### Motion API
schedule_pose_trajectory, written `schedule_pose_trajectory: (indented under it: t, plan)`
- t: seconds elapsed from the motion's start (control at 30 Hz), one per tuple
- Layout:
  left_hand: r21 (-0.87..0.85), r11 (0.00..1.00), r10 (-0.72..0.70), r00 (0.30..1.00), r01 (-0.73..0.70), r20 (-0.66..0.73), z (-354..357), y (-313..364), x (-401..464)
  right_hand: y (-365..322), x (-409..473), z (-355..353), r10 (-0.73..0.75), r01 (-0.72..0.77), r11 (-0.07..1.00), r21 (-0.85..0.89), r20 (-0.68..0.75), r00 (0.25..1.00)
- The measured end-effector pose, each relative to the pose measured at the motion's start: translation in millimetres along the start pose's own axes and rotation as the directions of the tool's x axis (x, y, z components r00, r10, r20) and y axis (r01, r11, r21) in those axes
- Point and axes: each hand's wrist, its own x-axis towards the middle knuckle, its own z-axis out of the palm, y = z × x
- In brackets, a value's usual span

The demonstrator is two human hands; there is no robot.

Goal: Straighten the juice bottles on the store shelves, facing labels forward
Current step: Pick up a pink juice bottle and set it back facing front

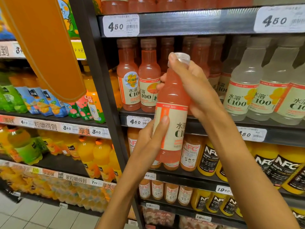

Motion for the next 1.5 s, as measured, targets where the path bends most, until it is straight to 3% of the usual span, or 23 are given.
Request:
schedule_pose_trajectory:
  t: [0.1, 0.17, 0.3, 0.4, 0.57, 0.7, 0.8, 0.87, 1.0, 1.03, 1.13, 1.2, 1.37, 1.43, 1.5]
  plan:
    - [-0.061, 0.997, -0.037, 0.999, 0.038, 0.011, 4, -1, -2, 0, 3, 0, 0.019, -0.020, 0.996, -0.092, -0.008, 1.000]
    - [-0.240, 0.964, -0.101, 0.992, 0.115, 0.070, 5, 2, -5, 1, 3, -2, 0.040, -0.038, 0.996, -0.081, 0.024, 0.999]
    - [-0.526, 0.825, -0.079, 0.963, 0.208, 0.258, 5, 7, -9, 6, 1, -2, 0.141, -0.199, 0.934, 0.295, 0.207, 0.968]
    - [-0.526, 0.816, -0.111, 0.957, 0.241, 0.267, 8, 8, -10, 9, 5, -2, 0.155, -0.217, 0.923, 0.319, 0.207, 0.966]
    - [-0.490, 0.829, -0.169, 0.955, 0.271, 0.243, 1, 10, -15, 5, 10, -7, 0.211, -0.217, 0.951, 0.221, 0.050, 0.976]
    - [-0.625, 0.673, -0.170, 0.905, 0.396, 0.391, -4, 19, -16, 7, 11, -8, 0.349, -0.354, 0.901, 0.251, 0.066, 0.935]
    - [-0.747, 0.475, -0.040, 0.859, 0.465, 0.510, -12, 33, -16, 10, 10, -8, 0.350, -0.360, 0.893, 0.269, 0.089, 0.933]
    - [-0.772, 0.409, 0.008, 0.845, 0.485, 0.535, -11, 46, -17, 14, 8, -6, 0.360, -0.372, 0.878, 0.299, 0.097, 0.928]
    - [-0.774, 0.548, -0.090, 0.942, 0.318, 0.323, 2, 52, -22, 23, 3, -2, 0.443, -0.456, 0.823, 0.338, 0.119, 0.888]
    - [-0.797, 0.492, -0.065, 0.928, 0.350, 0.367, 4, 50, -23, 24, 3, -2, 0.451, -0.462, 0.824, 0.328, 0.115, 0.885]
    - [-0.755, 0.575, -0.082, 0.940, 0.316, 0.330, 7, 51, -22, 21, 3, -2, 0.431, -0.443, 0.843, 0.305, 0.111, 0.896]
    - [-0.714, 0.572, -0.117, 0.902, 0.404, 0.416, 7, 38, -19, 16, 5, -1, 0.363, -0.370, 0.876, 0.309, 0.082, 0.928]
    - [-0.620, 0.730, -0.121, 0.948, 0.286, 0.294, -6, 7, -10, 1, 6, -3, 0.060, -0.061, 0.986, 0.155, 0.006, 0.998]
    - [-0.358, 0.920, -0.099, 0.978, 0.161, 0.186, -10, -1, -6, -6, 3, -2, -0.051, 0.051, 0.995, 0.083, 0.000, 0.999]
    - [-0.050, 0.998, -0.036, 0.990, 0.043, 0.139, -12, -3, -2, -10, -2, -1, -0.114, 0.112, 0.989, 0.094, 0.022, 0.993]
